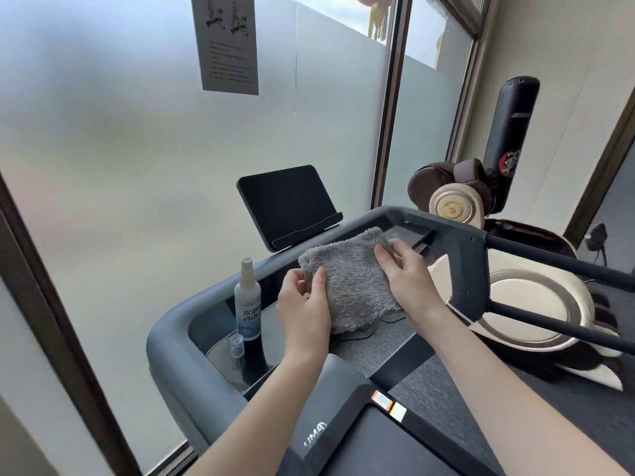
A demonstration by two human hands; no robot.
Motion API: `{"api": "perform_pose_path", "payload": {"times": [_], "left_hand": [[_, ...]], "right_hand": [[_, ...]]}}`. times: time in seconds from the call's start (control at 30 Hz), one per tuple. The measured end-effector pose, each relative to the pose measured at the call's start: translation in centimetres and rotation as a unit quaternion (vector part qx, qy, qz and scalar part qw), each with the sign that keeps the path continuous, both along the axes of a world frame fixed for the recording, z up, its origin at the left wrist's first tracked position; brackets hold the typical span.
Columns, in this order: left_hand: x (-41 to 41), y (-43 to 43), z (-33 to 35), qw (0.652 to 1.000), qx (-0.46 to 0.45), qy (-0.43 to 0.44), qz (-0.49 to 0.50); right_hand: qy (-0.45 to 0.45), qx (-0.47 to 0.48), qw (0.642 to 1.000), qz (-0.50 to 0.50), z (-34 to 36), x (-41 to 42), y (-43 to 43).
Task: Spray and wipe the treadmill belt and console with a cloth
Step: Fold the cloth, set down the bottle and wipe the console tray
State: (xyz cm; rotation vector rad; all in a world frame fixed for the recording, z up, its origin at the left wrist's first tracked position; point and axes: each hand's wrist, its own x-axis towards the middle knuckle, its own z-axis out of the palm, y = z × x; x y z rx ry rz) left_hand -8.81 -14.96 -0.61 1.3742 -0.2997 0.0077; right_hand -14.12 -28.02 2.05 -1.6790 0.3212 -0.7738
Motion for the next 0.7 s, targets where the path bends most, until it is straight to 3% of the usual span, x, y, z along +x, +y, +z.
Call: {"api": "perform_pose_path", "payload": {"times": [0.1,0.2,0.4,0.7], "left_hand": [[0.9,0.6,-1.1,0.994,0.077,-0.034,0.073],[1.9,0.8,-1.9,0.985,0.133,-0.007,0.105],[3.9,0.0,-3.5,0.972,0.209,0.042,0.098],[5.3,-0.9,-5.1,0.946,0.315,0.047,0.068]], "right_hand": [[0.046,-0.055,0.997,0.013,-0.8,2.2,-0.8],[0.094,-0.112,0.989,0.032,-2.0,4.8,-1.4],[0.184,-0.221,0.957,0.033,-3.9,9.6,-2.4],[0.249,-0.29,0.923,0.05,-6.2,13.0,-2.2]]}}
